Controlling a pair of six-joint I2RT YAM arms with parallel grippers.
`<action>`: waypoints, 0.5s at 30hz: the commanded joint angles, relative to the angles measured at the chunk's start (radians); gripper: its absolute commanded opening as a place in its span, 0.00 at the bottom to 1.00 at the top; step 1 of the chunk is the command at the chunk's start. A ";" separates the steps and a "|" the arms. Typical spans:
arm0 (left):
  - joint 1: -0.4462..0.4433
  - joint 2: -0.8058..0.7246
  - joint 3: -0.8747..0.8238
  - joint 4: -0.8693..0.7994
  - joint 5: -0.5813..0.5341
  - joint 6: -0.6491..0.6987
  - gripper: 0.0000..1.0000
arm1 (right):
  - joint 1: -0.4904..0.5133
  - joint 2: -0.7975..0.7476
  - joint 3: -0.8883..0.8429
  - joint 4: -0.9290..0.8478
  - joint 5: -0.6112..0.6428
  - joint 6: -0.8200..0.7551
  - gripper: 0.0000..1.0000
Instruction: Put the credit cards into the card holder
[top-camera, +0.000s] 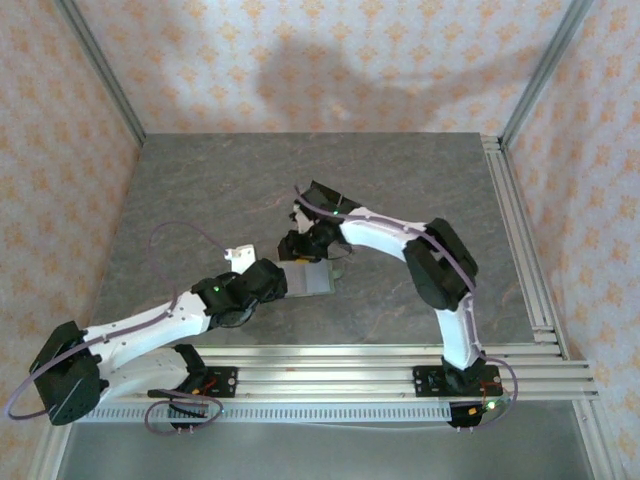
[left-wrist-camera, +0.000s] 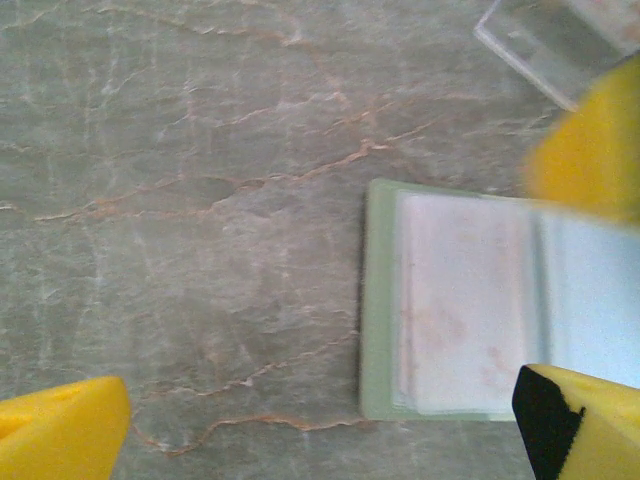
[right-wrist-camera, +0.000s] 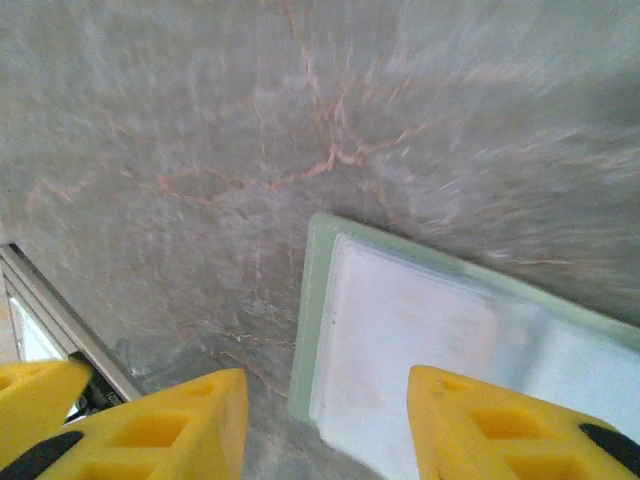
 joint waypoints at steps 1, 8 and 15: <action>0.036 0.063 0.040 -0.034 -0.047 -0.018 1.00 | -0.090 -0.134 0.063 -0.128 0.131 -0.105 0.46; 0.117 0.223 0.138 -0.033 -0.021 0.064 1.00 | -0.171 -0.136 0.143 -0.342 0.481 -0.352 0.45; 0.165 0.269 0.193 -0.039 -0.022 0.105 1.00 | -0.176 -0.075 0.183 -0.390 0.563 -0.538 0.42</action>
